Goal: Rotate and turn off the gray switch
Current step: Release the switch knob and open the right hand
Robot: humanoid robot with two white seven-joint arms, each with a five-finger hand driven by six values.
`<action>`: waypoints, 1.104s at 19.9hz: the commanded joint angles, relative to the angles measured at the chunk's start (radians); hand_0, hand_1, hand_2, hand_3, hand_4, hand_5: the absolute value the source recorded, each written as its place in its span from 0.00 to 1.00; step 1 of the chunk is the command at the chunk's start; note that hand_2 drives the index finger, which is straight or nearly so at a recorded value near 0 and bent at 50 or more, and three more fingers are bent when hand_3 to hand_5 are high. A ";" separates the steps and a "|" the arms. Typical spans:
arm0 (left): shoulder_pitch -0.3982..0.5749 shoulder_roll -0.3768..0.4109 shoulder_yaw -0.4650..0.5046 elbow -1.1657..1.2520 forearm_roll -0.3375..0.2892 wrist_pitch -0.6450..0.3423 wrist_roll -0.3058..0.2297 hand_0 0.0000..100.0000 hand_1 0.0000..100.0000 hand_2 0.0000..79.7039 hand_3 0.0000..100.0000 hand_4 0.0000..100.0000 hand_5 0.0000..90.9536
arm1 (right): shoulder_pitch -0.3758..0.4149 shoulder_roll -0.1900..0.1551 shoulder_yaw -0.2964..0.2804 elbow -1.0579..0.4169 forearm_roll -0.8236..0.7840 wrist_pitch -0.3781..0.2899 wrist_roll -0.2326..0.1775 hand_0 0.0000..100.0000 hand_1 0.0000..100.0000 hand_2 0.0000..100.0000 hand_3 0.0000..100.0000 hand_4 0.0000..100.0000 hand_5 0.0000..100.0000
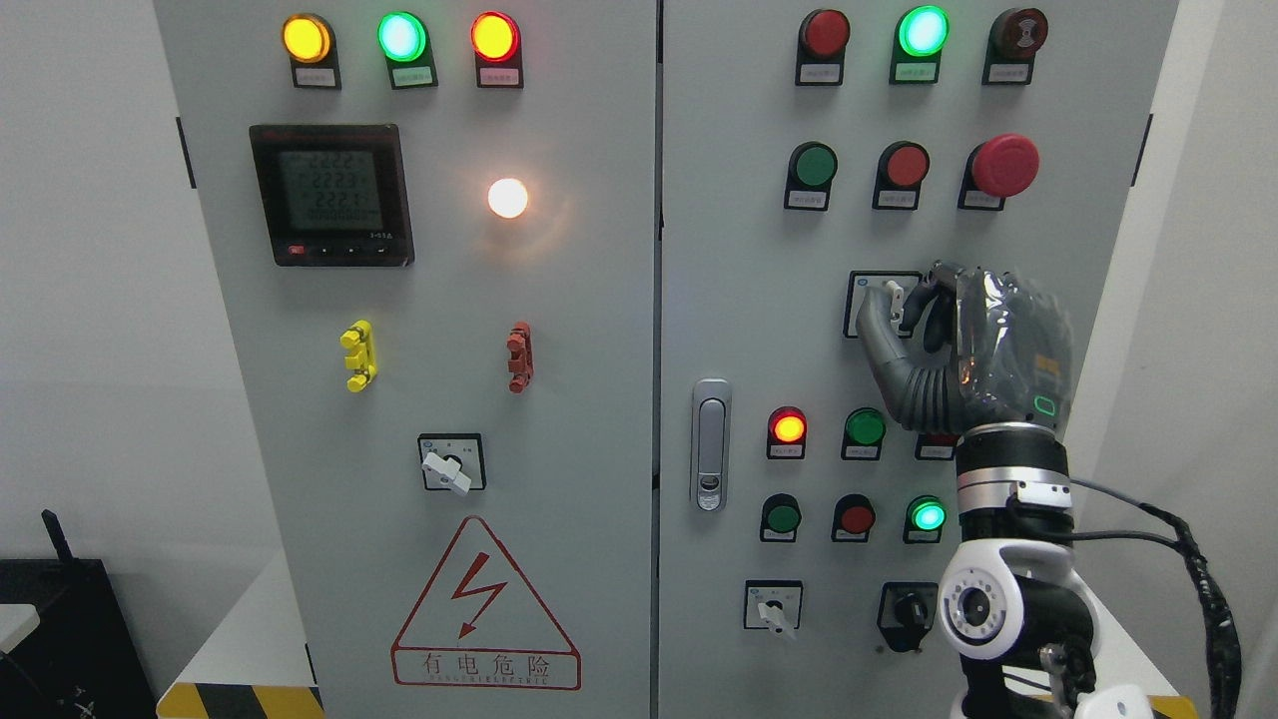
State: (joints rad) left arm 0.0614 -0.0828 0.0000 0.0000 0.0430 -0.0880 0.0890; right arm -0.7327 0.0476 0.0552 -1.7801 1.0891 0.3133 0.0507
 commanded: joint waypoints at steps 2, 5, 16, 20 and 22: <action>0.000 0.000 -0.002 0.014 0.000 0.001 0.003 0.12 0.39 0.00 0.00 0.00 0.00 | -0.001 0.000 0.000 -0.001 0.000 0.000 -0.002 0.62 0.35 0.73 0.96 0.91 1.00; 0.000 0.000 -0.002 0.014 0.000 0.001 0.005 0.12 0.39 0.00 0.00 0.00 0.00 | 0.001 0.000 0.000 -0.002 -0.001 -0.002 -0.002 0.62 0.35 0.73 0.96 0.92 1.00; 0.000 0.000 -0.002 0.014 0.000 0.001 0.005 0.12 0.39 0.00 0.00 0.00 0.00 | 0.009 0.000 -0.002 -0.010 -0.003 -0.002 -0.002 0.36 0.40 0.73 0.96 0.92 1.00; 0.000 0.000 -0.002 0.014 0.000 0.001 0.005 0.12 0.39 0.00 0.00 0.00 0.00 | 0.006 0.000 -0.002 -0.015 -0.005 -0.003 -0.002 0.34 0.40 0.73 0.96 0.92 1.00; 0.000 0.000 -0.002 0.014 0.000 0.001 0.005 0.12 0.39 0.00 0.00 0.00 0.00 | 0.006 0.000 -0.002 -0.021 -0.005 -0.003 -0.002 0.34 0.40 0.73 0.96 0.92 1.00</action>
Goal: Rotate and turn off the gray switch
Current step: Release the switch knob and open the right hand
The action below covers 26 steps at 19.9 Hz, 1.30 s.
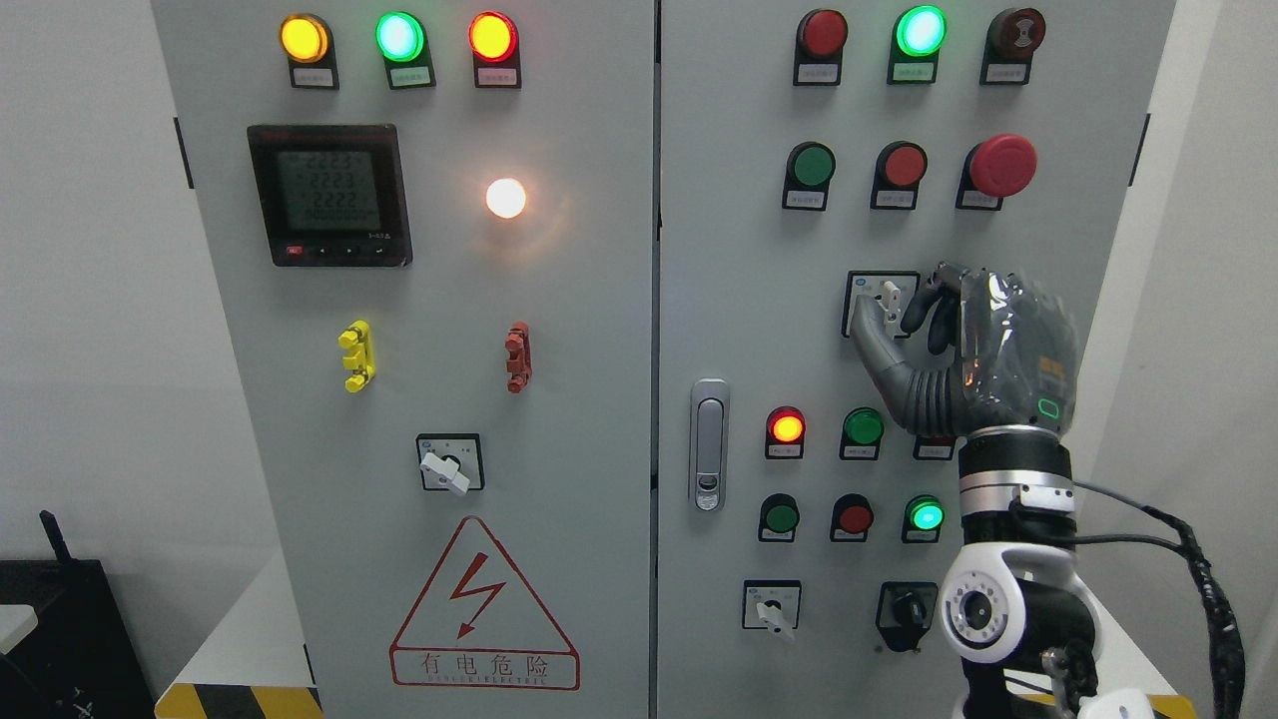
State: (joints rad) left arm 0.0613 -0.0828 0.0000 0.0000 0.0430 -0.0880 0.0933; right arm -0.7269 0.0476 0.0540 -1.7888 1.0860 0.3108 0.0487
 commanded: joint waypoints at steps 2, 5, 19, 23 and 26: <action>0.000 0.000 -0.002 0.014 0.000 0.001 -0.001 0.12 0.39 0.00 0.00 0.00 0.00 | 0.000 0.000 0.000 -0.017 -0.001 -0.004 0.000 0.34 0.40 0.73 0.96 0.92 1.00; 0.000 0.000 -0.002 0.014 0.000 0.001 0.000 0.12 0.39 0.00 0.00 0.00 0.00 | 0.001 0.000 0.000 -0.027 -0.001 -0.004 -0.001 0.33 0.40 0.73 0.96 0.92 1.00; 0.000 0.000 -0.002 0.015 0.000 0.001 0.000 0.12 0.39 0.00 0.00 0.00 0.00 | 0.070 0.000 -0.034 -0.150 -0.004 -0.088 -0.055 0.32 0.36 0.70 0.96 0.90 1.00; 0.000 0.000 -0.002 0.014 0.000 0.001 0.000 0.12 0.39 0.00 0.00 0.00 0.00 | 0.115 0.024 -0.078 -0.167 -0.008 -0.218 -0.118 0.30 0.35 0.65 0.96 0.89 0.94; 0.000 0.000 -0.002 0.014 0.000 0.001 -0.001 0.12 0.39 0.00 0.00 0.00 0.00 | 0.142 0.043 -0.117 -0.179 -0.023 -0.324 -0.124 0.29 0.36 0.58 0.87 0.76 0.69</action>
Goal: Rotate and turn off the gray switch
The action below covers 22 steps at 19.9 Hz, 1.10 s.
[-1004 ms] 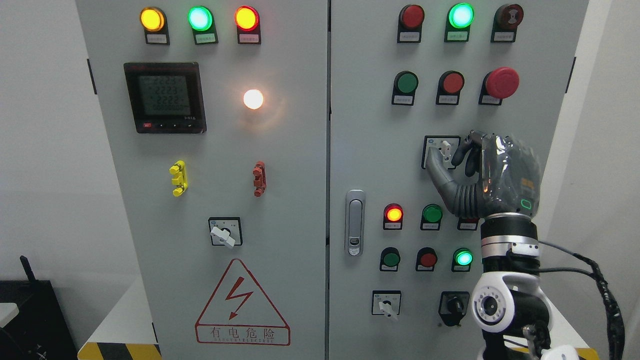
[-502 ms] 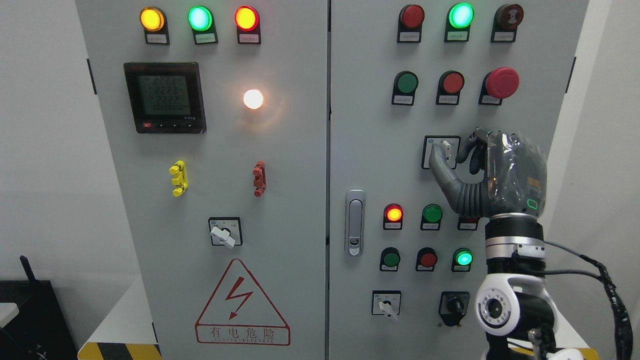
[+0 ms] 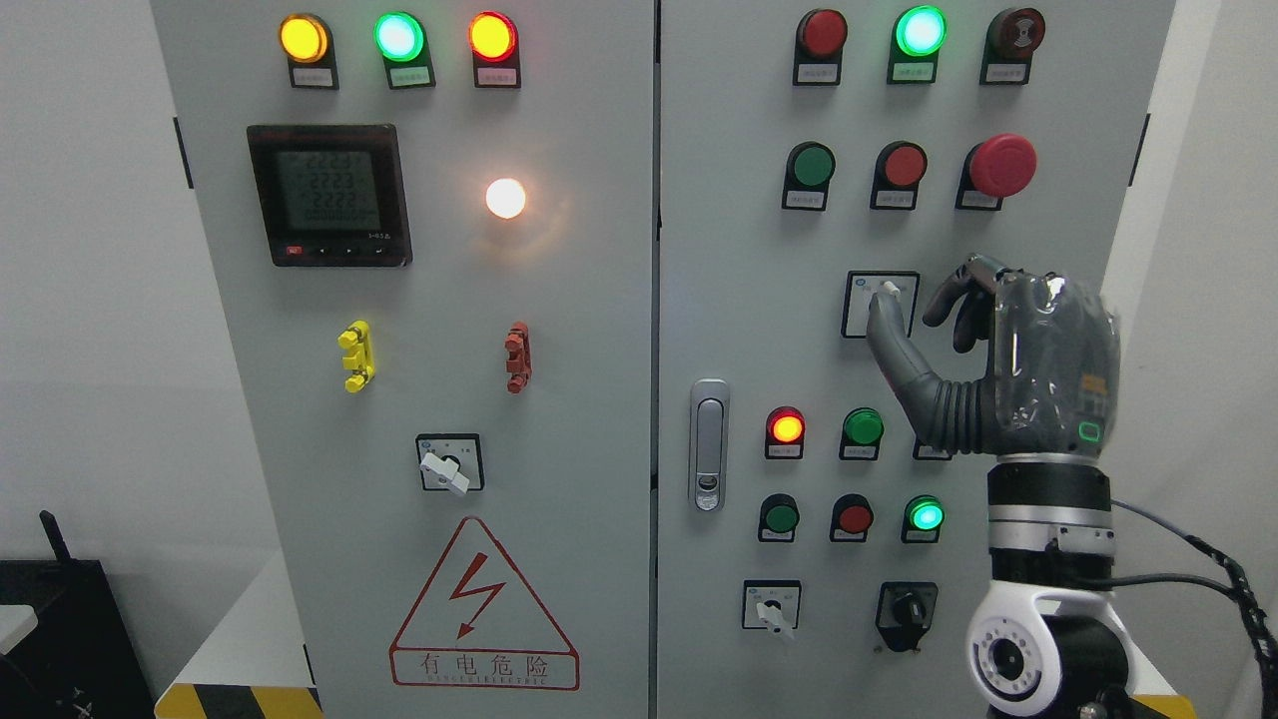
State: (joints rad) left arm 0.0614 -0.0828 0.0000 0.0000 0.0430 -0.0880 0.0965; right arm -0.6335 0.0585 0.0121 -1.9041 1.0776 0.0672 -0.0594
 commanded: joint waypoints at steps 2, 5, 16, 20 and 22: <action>0.000 0.000 -0.002 0.014 0.000 0.001 -0.003 0.12 0.39 0.00 0.00 0.00 0.00 | 0.077 0.030 -0.089 -0.079 -0.033 -0.134 -0.016 0.29 0.36 0.53 0.77 0.65 0.61; 0.000 0.000 -0.002 0.014 0.000 0.001 -0.004 0.12 0.39 0.00 0.00 0.00 0.00 | 0.089 0.030 -0.099 -0.082 -0.048 -0.162 -0.013 0.28 0.37 0.50 0.65 0.50 0.46; 0.000 0.000 -0.002 0.014 0.000 0.001 -0.004 0.12 0.39 0.00 0.00 0.00 0.00 | 0.156 0.026 -0.205 -0.104 -0.056 -0.322 0.012 0.31 0.37 0.18 0.17 0.04 0.00; 0.000 0.000 -0.002 0.014 0.000 0.001 -0.004 0.12 0.39 0.00 0.00 0.00 0.00 | 0.170 0.026 -0.231 -0.104 -0.058 -0.349 0.013 0.32 0.36 0.15 0.14 0.01 0.00; 0.000 0.000 -0.002 0.014 0.000 0.001 -0.004 0.12 0.39 0.00 0.00 0.00 0.00 | 0.181 0.026 -0.231 -0.104 -0.058 -0.349 0.012 0.32 0.35 0.15 0.14 0.01 0.00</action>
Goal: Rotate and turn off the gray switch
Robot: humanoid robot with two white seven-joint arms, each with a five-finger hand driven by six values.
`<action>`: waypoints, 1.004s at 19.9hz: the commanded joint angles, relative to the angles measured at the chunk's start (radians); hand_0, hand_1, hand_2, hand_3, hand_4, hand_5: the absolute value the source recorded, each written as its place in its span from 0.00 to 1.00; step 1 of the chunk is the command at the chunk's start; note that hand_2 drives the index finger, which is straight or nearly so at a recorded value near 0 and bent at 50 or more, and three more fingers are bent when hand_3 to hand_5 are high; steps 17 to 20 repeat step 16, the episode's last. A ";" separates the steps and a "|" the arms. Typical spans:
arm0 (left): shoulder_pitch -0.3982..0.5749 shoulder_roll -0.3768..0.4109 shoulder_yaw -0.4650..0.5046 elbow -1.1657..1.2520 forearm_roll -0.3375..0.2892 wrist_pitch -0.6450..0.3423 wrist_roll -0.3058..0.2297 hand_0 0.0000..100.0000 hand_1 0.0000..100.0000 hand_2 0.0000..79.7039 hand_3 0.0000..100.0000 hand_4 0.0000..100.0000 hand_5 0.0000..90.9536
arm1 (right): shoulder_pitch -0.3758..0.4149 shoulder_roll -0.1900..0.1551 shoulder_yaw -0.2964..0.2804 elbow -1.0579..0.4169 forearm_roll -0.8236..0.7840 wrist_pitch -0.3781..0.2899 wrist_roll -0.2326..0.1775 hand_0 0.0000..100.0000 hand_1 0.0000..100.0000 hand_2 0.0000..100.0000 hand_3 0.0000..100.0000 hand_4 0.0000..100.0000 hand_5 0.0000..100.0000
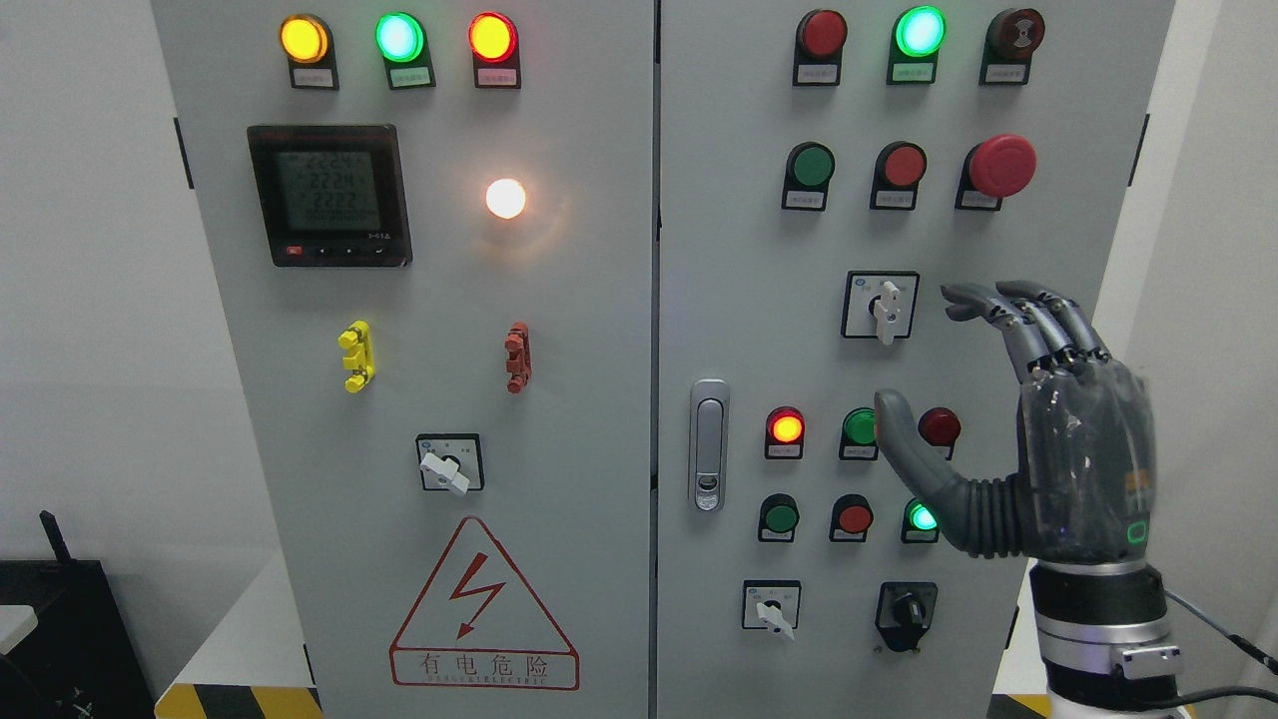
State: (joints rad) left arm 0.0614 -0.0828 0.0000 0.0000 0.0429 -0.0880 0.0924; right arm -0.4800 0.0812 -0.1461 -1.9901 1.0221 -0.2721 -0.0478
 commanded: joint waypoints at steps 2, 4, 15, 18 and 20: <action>0.000 0.000 -0.002 0.014 0.000 0.001 0.001 0.12 0.39 0.00 0.00 0.00 0.00 | 0.031 0.005 -0.073 -0.018 -0.002 -0.010 0.000 0.33 0.33 0.15 0.15 0.02 0.00; 0.000 0.000 -0.002 0.014 0.000 0.001 0.001 0.12 0.39 0.00 0.00 0.00 0.00 | 0.032 0.005 -0.072 -0.018 -0.002 -0.010 0.000 0.33 0.33 0.15 0.16 0.02 0.00; 0.000 0.000 -0.002 0.014 0.000 0.001 0.000 0.12 0.39 0.00 0.00 0.00 0.00 | 0.040 0.008 -0.069 -0.018 -0.002 -0.016 0.000 0.32 0.33 0.18 0.22 0.08 0.01; 0.000 0.000 -0.002 0.014 0.000 0.001 0.000 0.12 0.39 0.00 0.00 0.00 0.00 | 0.040 0.006 -0.069 -0.018 -0.002 -0.016 0.002 0.32 0.33 0.18 0.22 0.08 0.01; 0.000 0.000 -0.002 0.014 0.000 0.001 0.000 0.12 0.39 0.00 0.00 0.00 0.00 | 0.040 0.006 -0.069 -0.018 -0.002 -0.016 0.002 0.32 0.33 0.18 0.22 0.08 0.01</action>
